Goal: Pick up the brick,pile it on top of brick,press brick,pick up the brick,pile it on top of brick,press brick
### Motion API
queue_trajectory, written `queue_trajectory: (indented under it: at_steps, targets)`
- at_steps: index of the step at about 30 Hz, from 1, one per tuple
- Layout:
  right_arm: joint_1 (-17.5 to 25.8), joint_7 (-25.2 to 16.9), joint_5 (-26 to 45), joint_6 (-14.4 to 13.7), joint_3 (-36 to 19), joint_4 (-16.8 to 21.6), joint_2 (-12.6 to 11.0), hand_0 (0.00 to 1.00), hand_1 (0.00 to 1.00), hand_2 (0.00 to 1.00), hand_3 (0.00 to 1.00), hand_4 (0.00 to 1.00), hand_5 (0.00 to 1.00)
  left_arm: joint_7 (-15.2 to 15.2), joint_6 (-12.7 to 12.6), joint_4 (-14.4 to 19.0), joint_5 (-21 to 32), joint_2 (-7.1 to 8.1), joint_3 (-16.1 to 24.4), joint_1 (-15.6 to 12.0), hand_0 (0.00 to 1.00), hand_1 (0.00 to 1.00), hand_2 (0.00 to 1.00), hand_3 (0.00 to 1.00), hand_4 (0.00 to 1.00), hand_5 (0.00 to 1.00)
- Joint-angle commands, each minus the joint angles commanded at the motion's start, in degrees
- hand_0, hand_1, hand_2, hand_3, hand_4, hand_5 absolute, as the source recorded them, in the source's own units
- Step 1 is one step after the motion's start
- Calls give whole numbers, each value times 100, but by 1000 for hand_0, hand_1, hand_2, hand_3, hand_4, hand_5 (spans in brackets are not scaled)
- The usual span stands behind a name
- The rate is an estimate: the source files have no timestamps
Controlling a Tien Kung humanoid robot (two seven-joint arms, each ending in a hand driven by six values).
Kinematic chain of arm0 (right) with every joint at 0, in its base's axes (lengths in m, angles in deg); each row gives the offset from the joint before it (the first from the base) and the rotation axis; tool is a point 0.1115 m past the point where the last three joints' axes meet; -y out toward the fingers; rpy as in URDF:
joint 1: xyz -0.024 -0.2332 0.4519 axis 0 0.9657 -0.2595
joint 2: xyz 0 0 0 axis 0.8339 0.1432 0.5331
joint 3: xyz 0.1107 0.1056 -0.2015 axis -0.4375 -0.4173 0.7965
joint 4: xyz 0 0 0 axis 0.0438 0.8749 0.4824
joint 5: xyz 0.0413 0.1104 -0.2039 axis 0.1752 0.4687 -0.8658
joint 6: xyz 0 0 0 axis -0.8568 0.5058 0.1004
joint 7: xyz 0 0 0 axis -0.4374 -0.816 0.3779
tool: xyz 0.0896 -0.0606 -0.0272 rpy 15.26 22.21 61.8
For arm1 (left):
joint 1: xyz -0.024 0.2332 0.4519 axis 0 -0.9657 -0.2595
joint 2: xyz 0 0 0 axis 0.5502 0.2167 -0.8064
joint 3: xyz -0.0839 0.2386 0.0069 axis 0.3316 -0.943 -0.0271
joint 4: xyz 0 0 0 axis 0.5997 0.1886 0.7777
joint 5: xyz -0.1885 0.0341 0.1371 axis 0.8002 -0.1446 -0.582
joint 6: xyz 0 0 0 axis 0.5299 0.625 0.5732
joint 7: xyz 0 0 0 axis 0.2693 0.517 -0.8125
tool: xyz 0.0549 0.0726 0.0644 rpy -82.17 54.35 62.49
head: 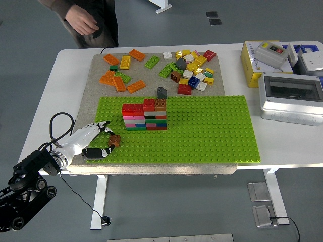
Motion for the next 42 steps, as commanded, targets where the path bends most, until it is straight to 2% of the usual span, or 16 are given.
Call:
queue_trajectory:
  at_steps: [5, 11, 16, 18, 22, 27, 30, 33, 42]
  targets:
    - [-2, -2, 12, 1, 8, 0, -7, 767, 798, 856, 876, 564, 998, -11, 8, 76, 79, 20, 69, -21, 997, 981, 998, 554, 536, 177]
    - [0, -5, 8, 1, 3, 0, -13, 767, 796, 856, 876, 564, 998, -60, 48, 126, 496, 56, 151, -63, 997, 980, 998, 561, 549, 179]
    - [5, -16, 26, 4, 14, 0, -26, 767, 794, 856, 876, 564, 998, -70, 84, 244, 716, 140, 386, -170, 998, 980, 998, 561, 559, 181]
    - [8, -23, 36, 6, 18, 0, -31, 767, 794, 856, 876, 564, 998, -56, 112, 316, 744, 199, 566, -235, 998, 980, 998, 561, 559, 181]
    - [13, -45, 90, 12, 52, 0, -54, 764, 791, 854, 876, 564, 998, -75, 211, 533, 870, 424, 958, -311, 998, 981, 996, 561, 570, 182]
    - [11, -69, 128, 18, 87, 0, -88, 764, 791, 854, 876, 564, 998, 120, 394, 1025, 786, 756, 1333, -215, 998, 981, 996, 561, 570, 182]
    - [14, -88, 162, 18, 113, 0, -105, 765, 793, 853, 875, 566, 998, 288, 514, 1310, 803, 862, 1285, -27, 998, 991, 998, 569, 568, 183]
    - [7, -96, 165, 14, 126, 0, -116, 765, 793, 853, 875, 566, 998, 368, 575, 1411, 831, 817, 1118, 158, 998, 991, 998, 569, 568, 183]
    - [-4, -117, 211, 6, 160, 0, -123, 766, 793, 853, 873, 566, 998, 487, 658, 1237, 849, 373, 658, 596, 998, 992, 998, 572, 566, 184]
